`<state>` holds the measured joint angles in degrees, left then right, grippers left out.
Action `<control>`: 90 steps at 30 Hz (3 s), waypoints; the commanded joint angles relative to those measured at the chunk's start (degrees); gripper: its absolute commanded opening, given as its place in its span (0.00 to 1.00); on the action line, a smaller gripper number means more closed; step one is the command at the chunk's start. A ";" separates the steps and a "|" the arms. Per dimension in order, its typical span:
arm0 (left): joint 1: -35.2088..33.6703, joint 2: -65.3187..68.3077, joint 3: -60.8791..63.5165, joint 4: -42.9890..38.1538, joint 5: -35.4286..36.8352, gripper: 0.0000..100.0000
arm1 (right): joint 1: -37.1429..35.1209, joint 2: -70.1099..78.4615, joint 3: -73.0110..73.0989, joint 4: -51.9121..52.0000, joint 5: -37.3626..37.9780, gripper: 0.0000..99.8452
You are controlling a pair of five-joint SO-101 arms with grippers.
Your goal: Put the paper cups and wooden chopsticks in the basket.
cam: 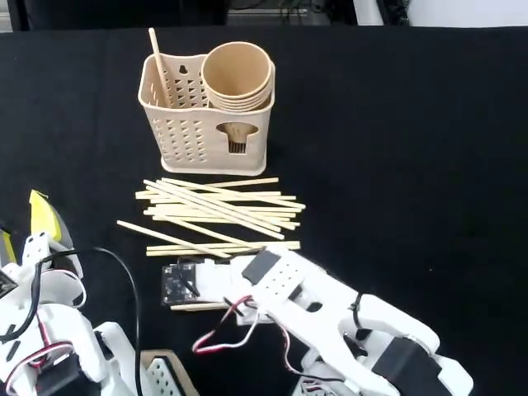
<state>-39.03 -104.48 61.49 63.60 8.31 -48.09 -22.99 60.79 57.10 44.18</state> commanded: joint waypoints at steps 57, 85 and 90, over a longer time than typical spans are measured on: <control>72.48 62.42 3.74 -17.85 -72.44 0.16 | 75.52 -35.30 -29.23 15.74 -20.66 0.01; 74.33 96.35 -14.02 -14.33 -68.75 0.04 | 75.60 -35.30 -25.63 13.54 -20.40 0.01; 75.82 92.48 -14.46 -8.26 -68.75 0.03 | 75.60 -35.30 -25.63 13.54 -20.40 0.01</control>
<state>35.78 -9.36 48.40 52.18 -60.62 26.99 -57.71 35.38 71.69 23.96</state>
